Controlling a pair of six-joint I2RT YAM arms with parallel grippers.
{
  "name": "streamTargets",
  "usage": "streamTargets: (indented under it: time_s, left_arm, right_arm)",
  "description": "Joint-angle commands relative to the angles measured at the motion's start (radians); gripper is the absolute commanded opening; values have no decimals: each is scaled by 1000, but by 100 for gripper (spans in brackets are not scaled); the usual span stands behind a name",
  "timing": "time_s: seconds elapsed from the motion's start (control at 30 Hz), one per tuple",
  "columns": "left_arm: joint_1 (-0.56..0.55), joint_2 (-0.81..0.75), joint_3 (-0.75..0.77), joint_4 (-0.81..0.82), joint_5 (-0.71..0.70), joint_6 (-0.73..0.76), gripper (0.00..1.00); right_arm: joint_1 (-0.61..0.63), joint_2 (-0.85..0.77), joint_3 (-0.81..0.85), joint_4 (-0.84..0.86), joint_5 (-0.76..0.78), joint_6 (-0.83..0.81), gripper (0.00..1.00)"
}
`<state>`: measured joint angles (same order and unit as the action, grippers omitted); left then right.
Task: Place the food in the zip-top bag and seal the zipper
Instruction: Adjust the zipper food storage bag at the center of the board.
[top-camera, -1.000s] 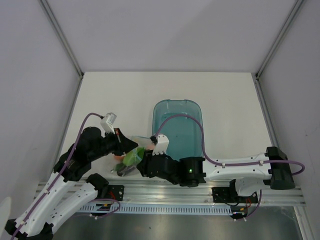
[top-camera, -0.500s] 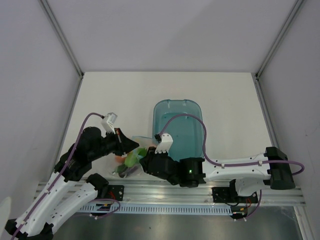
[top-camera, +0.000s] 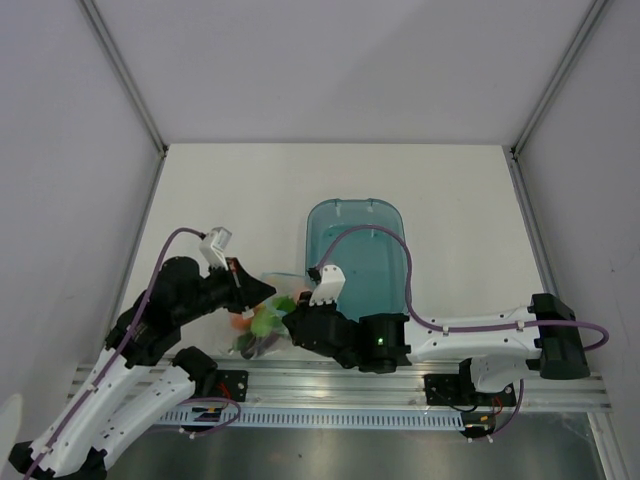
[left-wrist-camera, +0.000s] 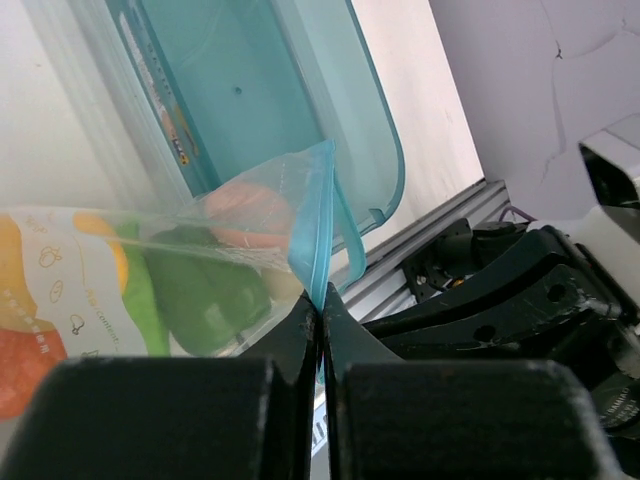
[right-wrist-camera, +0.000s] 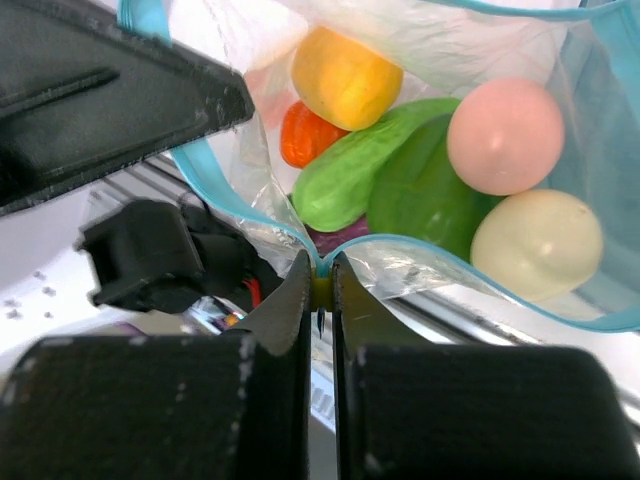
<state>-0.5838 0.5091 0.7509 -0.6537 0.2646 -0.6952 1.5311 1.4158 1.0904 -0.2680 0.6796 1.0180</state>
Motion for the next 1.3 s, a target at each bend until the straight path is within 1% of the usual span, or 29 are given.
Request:
streamTargets:
  time_s: [0.0, 0.13, 0.17, 0.2, 0.23, 0.27, 0.3, 0.33, 0.4, 0.43, 0.47, 0.5, 0.57, 0.67, 0.7, 0.77, 0.8, 0.83, 0.87, 0.9, 0.93, 0.97, 1.0, 1.03, 1.07, 1.1, 1.2, 1.23, 1.27]
  left_arm:
    - [4, -32, 21, -12, -59, 48, 1]
    - [4, -64, 63, -73, -165, 79, 1]
    - [4, -72, 71, -98, -188, 88, 7]
    - [4, -81, 99, -109, -230, 91, 14]
    - [4, -96, 108, -121, -252, 94, 36]
    - [4, -104, 116, -133, -260, 97, 49]
    - [6, -112, 140, -159, -304, 102, 62]
    - [4, -125, 148, -176, -348, 102, 78]
    - [4, -139, 177, -211, -387, 108, 84]
    - [4, -144, 186, -224, -424, 109, 91]
    - [4, -147, 194, -237, -444, 109, 95]
    - [4, -150, 221, -253, -464, 108, 97]
    - [4, -149, 246, -302, -522, 103, 100]
    - [4, -150, 289, -349, -597, 97, 99]
    - [6, -150, 310, -363, -616, 97, 99]
    - [4, -146, 326, -400, -674, 95, 99]
    - [4, -147, 344, -411, -689, 97, 97]
    - [4, -150, 346, -412, -702, 102, 91]
    - [4, -155, 346, -402, -705, 124, 88]
    - [4, -168, 343, -388, -697, 141, 84]
    - [6, -176, 338, -371, -690, 157, 75]
    - [4, -188, 331, -307, -671, 215, 72]
    - [6, -204, 288, -258, -607, 252, 70]
    - [4, -233, 269, -210, -569, 287, 70]
    - [4, -241, 251, -160, -533, 351, 70]
    - [6, -245, 213, -86, -472, 380, 70]
    - [6, -227, 191, 1, -417, 453, 70]
    - [4, -222, 188, 26, -372, 473, 70]
    - [4, -207, 185, 49, -349, 511, 70]
  right_arm:
    - [-14, 14, 83, 0, 14, -152, 0]
    - [-97, 47, 179, -31, -161, -303, 0]
    - [-127, 54, 199, -30, -223, -340, 0]
    - [-140, 63, 218, -25, -251, -375, 0]
    - [-153, 84, 259, -23, -284, -448, 0]
    - [-166, 97, 287, -25, -346, -481, 0]
    - [-195, 113, 316, -45, -382, -513, 0]
    - [-209, 129, 347, -59, -420, -577, 0]
    - [-238, 185, 437, -95, -532, -657, 0]
    - [-264, 204, 463, -108, -576, -705, 0]
    - [-278, 233, 508, -122, -656, -804, 0]
    - [-285, 250, 534, -170, -681, -858, 0]
    - [-299, 287, 583, -215, -730, -982, 0]
    - [-321, 321, 634, -298, -761, -1056, 0]
    - [-319, 325, 647, -309, -761, -1100, 0]
    - [-319, 319, 648, -304, -767, -1137, 0]
    - [-321, 307, 640, -295, -767, -1170, 0]
    - [-322, 301, 638, -289, -761, -1182, 0]
    - [-331, 296, 637, -284, -762, -1194, 0]
    - [-339, 292, 635, -278, -772, -1211, 0]
    - [-348, 285, 635, -274, -791, -1214, 0]
    - [-376, 281, 632, -267, -843, -1216, 0]
    - [-390, 278, 631, -251, -873, -1217, 0]
    - [-405, 276, 632, -243, -902, -1210, 0]
    - [-419, 278, 637, -238, -966, -1207, 0]
    - [-446, 279, 641, -237, -1000, -1205, 0]
    - [-497, 293, 681, -241, -1136, -1210, 0]
    - [-508, 301, 700, -250, -1172, -1210, 0]
    - [-520, 319, 745, -264, -1243, -1216, 0]
